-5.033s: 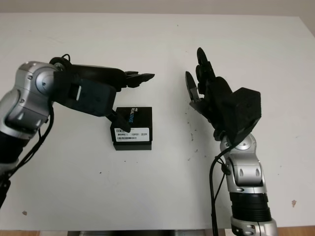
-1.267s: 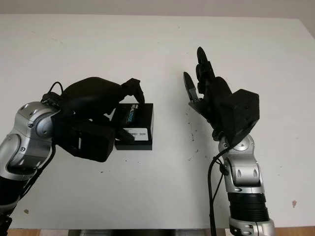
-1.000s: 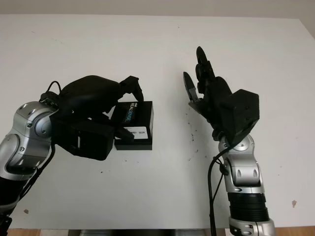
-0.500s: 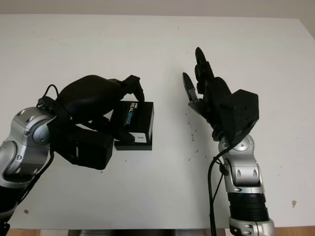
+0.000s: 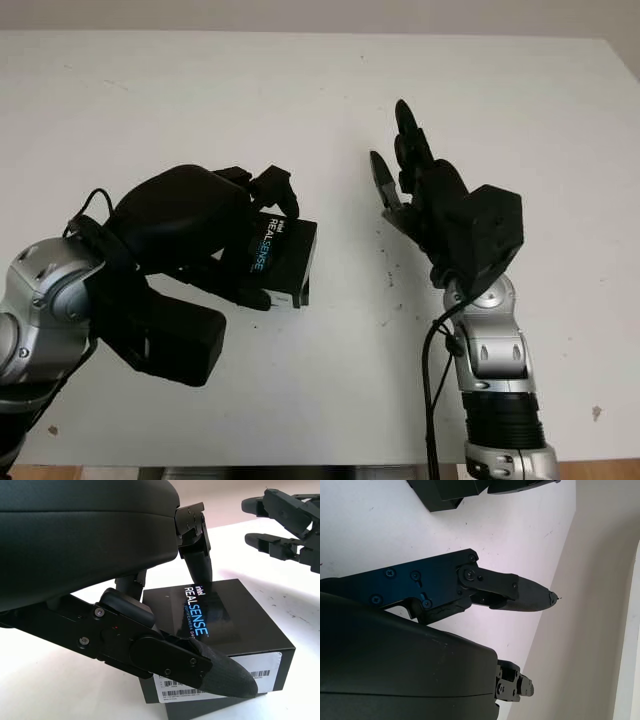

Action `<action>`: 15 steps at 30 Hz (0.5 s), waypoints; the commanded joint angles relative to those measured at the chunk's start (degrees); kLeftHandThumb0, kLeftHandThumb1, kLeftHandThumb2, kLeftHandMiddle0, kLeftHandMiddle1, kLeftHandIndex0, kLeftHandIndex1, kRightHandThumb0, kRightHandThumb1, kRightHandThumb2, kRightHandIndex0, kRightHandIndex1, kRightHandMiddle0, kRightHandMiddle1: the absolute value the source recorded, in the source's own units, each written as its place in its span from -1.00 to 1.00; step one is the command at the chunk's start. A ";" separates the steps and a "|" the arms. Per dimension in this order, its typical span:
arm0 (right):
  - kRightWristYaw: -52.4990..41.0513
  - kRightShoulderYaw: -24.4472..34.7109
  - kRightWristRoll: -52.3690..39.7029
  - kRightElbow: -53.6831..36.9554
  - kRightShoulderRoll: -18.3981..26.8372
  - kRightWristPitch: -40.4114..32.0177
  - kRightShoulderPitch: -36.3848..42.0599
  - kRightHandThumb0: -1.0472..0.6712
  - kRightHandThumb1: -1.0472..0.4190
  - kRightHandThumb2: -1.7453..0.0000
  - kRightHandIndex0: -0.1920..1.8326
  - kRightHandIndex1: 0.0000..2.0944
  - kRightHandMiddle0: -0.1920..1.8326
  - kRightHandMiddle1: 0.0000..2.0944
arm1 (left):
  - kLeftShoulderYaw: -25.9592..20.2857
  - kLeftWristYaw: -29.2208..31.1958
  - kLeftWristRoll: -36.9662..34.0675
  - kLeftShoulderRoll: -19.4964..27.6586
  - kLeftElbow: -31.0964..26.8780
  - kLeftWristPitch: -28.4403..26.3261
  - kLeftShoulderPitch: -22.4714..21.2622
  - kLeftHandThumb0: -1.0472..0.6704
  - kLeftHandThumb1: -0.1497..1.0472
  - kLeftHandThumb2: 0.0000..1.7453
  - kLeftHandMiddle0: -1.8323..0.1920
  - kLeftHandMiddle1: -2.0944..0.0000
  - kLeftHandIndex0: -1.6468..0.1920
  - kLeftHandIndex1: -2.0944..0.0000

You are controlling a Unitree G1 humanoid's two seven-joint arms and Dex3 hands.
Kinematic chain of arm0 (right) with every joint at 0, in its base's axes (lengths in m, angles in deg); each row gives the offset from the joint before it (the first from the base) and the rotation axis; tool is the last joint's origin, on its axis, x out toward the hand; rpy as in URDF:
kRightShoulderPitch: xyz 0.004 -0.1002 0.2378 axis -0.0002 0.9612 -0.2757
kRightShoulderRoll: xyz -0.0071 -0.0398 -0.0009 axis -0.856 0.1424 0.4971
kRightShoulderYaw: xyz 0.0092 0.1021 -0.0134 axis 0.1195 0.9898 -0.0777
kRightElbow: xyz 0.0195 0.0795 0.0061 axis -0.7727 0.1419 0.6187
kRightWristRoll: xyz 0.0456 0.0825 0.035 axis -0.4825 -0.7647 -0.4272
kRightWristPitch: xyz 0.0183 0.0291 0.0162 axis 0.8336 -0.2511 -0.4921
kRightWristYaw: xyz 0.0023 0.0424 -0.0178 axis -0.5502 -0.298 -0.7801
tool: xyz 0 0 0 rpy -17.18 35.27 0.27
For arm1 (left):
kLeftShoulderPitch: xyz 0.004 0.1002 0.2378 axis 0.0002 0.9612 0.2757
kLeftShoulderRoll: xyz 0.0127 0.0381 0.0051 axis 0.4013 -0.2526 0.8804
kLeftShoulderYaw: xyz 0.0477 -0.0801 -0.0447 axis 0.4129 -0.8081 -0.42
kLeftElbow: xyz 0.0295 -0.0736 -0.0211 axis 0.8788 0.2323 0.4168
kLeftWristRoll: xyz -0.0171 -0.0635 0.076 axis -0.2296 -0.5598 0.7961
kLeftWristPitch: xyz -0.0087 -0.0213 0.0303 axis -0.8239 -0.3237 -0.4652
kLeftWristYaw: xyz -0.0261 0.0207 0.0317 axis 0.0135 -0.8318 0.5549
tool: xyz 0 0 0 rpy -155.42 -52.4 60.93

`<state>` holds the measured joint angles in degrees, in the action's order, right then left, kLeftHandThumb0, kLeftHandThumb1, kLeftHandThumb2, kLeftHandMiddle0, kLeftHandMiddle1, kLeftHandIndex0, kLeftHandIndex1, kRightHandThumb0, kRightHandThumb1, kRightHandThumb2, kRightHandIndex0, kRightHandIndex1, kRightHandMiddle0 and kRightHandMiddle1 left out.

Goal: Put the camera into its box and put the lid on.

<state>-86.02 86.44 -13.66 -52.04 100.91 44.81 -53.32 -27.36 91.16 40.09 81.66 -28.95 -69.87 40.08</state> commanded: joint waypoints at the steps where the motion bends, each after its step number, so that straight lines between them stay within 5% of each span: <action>1: -0.33 0.14 -0.58 -0.43 0.04 0.64 0.33 -0.49 -1.00 0.35 -0.91 -0.95 -0.89 -0.95 | 0.64 0.96 0.46 -0.46 -0.68 -0.59 1.77 -0.29 1.00 -0.77 0.66 -1.00 0.92 -0.95; 15: -1.00 0.14 -0.63 -1.15 0.53 0.14 0.76 -0.48 -1.00 0.34 -0.92 -0.95 -0.90 -0.95 | 2.07 -5.57 4.71 -4.77 3.07 -1.13 4.48 -0.29 1.00 -0.77 0.61 -1.00 0.86 -0.89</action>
<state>-86.86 86.46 -14.09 -52.05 100.95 44.81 -53.30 -26.29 85.93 44.13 77.25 -26.90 -71.05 42.61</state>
